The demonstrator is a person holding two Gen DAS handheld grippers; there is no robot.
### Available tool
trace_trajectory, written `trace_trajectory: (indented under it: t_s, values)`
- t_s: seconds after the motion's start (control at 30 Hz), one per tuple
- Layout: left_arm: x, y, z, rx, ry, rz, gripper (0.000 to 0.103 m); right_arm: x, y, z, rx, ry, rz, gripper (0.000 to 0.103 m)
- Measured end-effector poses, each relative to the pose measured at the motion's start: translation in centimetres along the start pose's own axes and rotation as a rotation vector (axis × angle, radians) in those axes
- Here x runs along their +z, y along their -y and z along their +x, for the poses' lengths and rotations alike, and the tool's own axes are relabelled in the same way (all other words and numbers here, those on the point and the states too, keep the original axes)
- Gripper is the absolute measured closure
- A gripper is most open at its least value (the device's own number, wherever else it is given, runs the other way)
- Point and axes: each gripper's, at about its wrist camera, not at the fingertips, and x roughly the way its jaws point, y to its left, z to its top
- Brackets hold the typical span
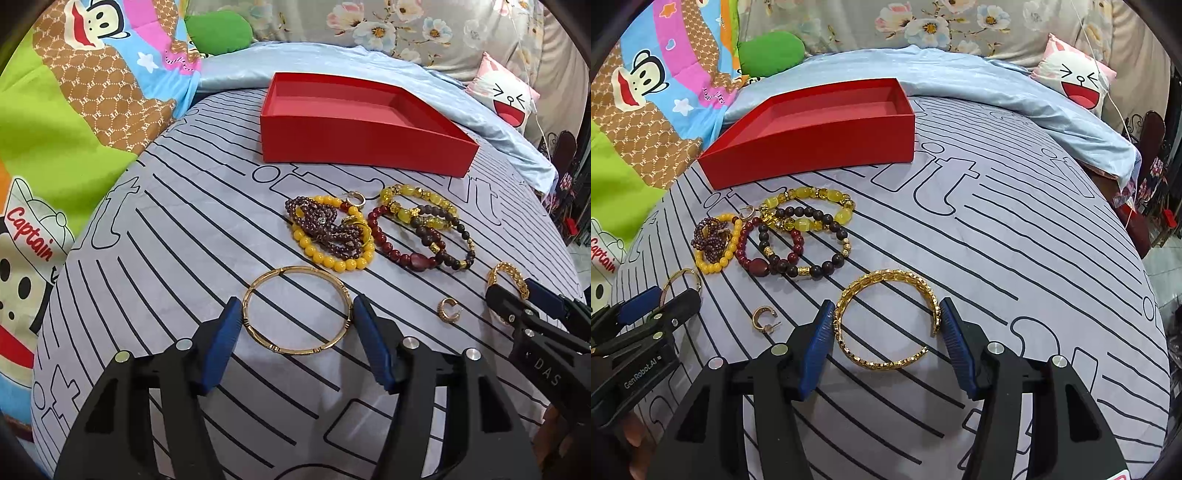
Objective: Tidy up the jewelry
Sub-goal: 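Carry both bangles into the red tray and open both tools to release them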
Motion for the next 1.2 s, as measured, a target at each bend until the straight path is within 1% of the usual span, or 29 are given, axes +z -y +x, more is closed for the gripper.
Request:
trace_trajectory:
  t_s: [0.17,0.23,0.37,0.5,0.63,0.77,0.83,0.9,0.93,1.07,1.2]
  values:
    - [0.7,-0.1,-1.0,-0.008,0.008,-0.007,0.044,0.7,0.2,-0.8,0.022,0.011,0.003,0.048]
    - [1.2,-0.1,-1.5,-0.010,0.020,-0.002,0.044,1.5,0.2,-1.2,0.030,0.020,0.002,0.048]
    - [3.4,-0.1,-2.4,-0.023,0.043,0.010,0.044,3.9,0.0,-1.8,0.047,0.050,-0.024,0.048]
    - [7.2,0.1,-2.7,-0.030,0.091,0.032,0.044,7.5,-0.2,-1.7,0.071,0.083,-0.045,0.048]
    - [12.0,0.6,-2.0,-0.041,0.133,0.057,0.044,12.5,0.1,-0.6,0.121,0.095,-0.030,0.048]
    - [17.5,1.2,0.4,-0.028,0.169,0.093,0.044,18.3,-0.4,2.0,0.141,0.096,-0.041,0.048]
    - [19.7,1.5,1.9,-0.031,0.172,0.108,0.044,21.0,-0.9,3.7,0.147,0.087,-0.051,0.048]
    - [22.4,1.9,4.2,-0.027,0.160,0.125,0.044,23.3,-1.4,5.3,0.153,0.075,-0.060,0.048]
    - [23.1,1.9,5.0,-0.026,0.153,0.128,0.044,24.8,-1.7,6.5,0.153,0.068,-0.063,0.048]
    - [26.6,2.3,9.2,-0.024,0.113,0.128,0.044,28.1,-3.0,9.9,0.147,0.035,-0.081,0.048]
    - [28.3,2.3,12.4,-0.020,0.075,0.118,0.044,29.7,-3.5,13.1,0.140,-0.013,-0.086,0.048]
